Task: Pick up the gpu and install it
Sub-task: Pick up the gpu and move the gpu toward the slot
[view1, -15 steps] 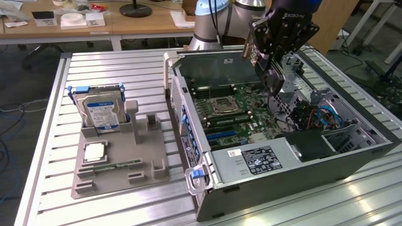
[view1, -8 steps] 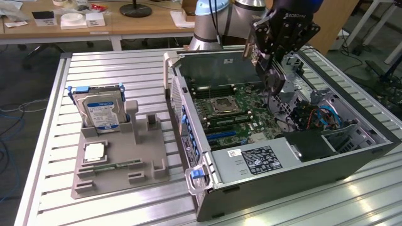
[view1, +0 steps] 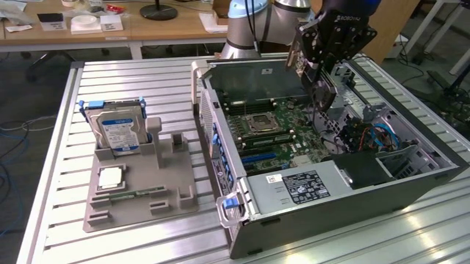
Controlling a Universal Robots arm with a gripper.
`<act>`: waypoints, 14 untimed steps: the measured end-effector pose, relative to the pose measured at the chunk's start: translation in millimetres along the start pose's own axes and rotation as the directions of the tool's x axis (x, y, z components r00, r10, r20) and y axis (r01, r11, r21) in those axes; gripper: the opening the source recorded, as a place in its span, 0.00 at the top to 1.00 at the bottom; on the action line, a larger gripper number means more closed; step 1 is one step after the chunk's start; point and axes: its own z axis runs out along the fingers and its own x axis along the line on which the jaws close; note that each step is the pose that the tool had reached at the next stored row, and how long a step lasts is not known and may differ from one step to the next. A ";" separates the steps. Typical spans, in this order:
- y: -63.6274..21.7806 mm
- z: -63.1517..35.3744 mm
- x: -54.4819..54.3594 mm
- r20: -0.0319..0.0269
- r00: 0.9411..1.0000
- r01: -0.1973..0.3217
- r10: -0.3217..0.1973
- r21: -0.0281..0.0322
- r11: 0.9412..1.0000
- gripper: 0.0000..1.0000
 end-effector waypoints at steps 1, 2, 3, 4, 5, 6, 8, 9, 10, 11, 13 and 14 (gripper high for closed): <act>0.0 0.0 0.0 0.000 1.000 0.000 0.000 0.000 1.000 0.73; 0.0 0.0 -0.1 0.000 1.000 0.000 0.000 0.000 1.000 0.73; 0.1 0.0 -0.9 0.000 1.000 0.000 0.000 0.000 1.000 0.73; 0.2 0.1 -2.3 0.000 1.000 0.000 0.000 0.000 1.000 0.73; 0.3 0.1 -4.1 0.000 1.000 0.000 0.000 0.000 1.000 0.73; 0.4 0.1 -6.1 0.000 1.000 0.000 0.000 0.000 1.000 0.73; 0.7 0.3 -11.3 0.000 1.000 0.000 0.000 0.000 1.000 0.73; 0.8 0.4 -14.4 0.000 1.000 0.001 -0.001 0.000 1.000 0.73; 1.0 0.5 -17.4 0.000 1.000 0.001 -0.001 0.000 1.000 0.73; 1.2 0.5 -20.3 0.000 1.000 0.001 -0.001 0.000 1.000 0.73; 1.6 0.7 -25.8 0.000 1.000 0.002 -0.002 0.000 1.000 0.73; 1.7 0.8 -28.3 0.000 1.000 0.003 -0.003 0.000 1.000 0.73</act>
